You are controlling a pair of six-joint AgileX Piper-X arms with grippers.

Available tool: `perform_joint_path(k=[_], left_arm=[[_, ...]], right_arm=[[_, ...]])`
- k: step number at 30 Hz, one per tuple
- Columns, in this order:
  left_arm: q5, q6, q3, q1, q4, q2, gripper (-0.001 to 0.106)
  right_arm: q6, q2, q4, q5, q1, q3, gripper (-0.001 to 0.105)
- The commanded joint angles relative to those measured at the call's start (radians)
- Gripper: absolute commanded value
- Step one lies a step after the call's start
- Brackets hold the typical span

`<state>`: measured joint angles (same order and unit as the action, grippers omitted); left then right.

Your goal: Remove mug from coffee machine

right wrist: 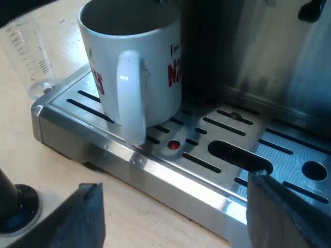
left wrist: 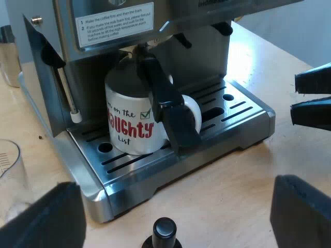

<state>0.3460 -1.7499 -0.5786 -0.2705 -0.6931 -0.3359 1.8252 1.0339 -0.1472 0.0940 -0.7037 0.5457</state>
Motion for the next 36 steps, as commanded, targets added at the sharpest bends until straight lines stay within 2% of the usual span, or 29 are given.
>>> perform_joint_path(k=[1,4,8,13,15,23,27,30,36], left_arm=[[-0.006,0.004,0.000,-0.003,0.019,-0.001,0.079],[-0.006,0.004,0.000,-0.003,0.019,-0.001,0.079],[-0.006,0.004,0.000,-0.003,0.019,-0.001,0.079],[-0.006,0.004,0.003,-0.003,0.019,-0.001,0.079],[-0.006,0.004,0.010,-0.003,0.019,-0.001,0.079],[-0.006,-0.004,0.046,-0.003,0.018,-0.001,0.079],[-0.006,-0.004,0.046,-0.003,0.039,-0.001,0.079],[-0.006,-0.004,0.046,-0.003,0.050,-0.001,0.079],[-0.006,-0.004,0.046,-0.003,0.049,-0.001,0.079]], right_arm=[[0.010,-0.004,-0.032,-0.036,-0.001,0.003,0.060],[0.010,-0.004,-0.060,-0.087,-0.001,0.003,0.060],[0.010,-0.004,-0.059,-0.094,-0.001,0.003,0.060],[-0.115,-0.004,-0.078,-0.094,-0.001,0.003,0.060],[-0.133,-0.001,-0.079,-0.094,-0.001,0.003,0.060],[-0.133,0.062,-0.081,-0.083,-0.006,0.014,0.060],[-0.112,0.111,-0.102,-0.058,-0.051,0.042,0.060],[-0.109,0.150,-0.126,0.000,-0.077,0.058,0.060],[-0.109,0.229,-0.141,0.000,-0.080,0.106,0.060]])
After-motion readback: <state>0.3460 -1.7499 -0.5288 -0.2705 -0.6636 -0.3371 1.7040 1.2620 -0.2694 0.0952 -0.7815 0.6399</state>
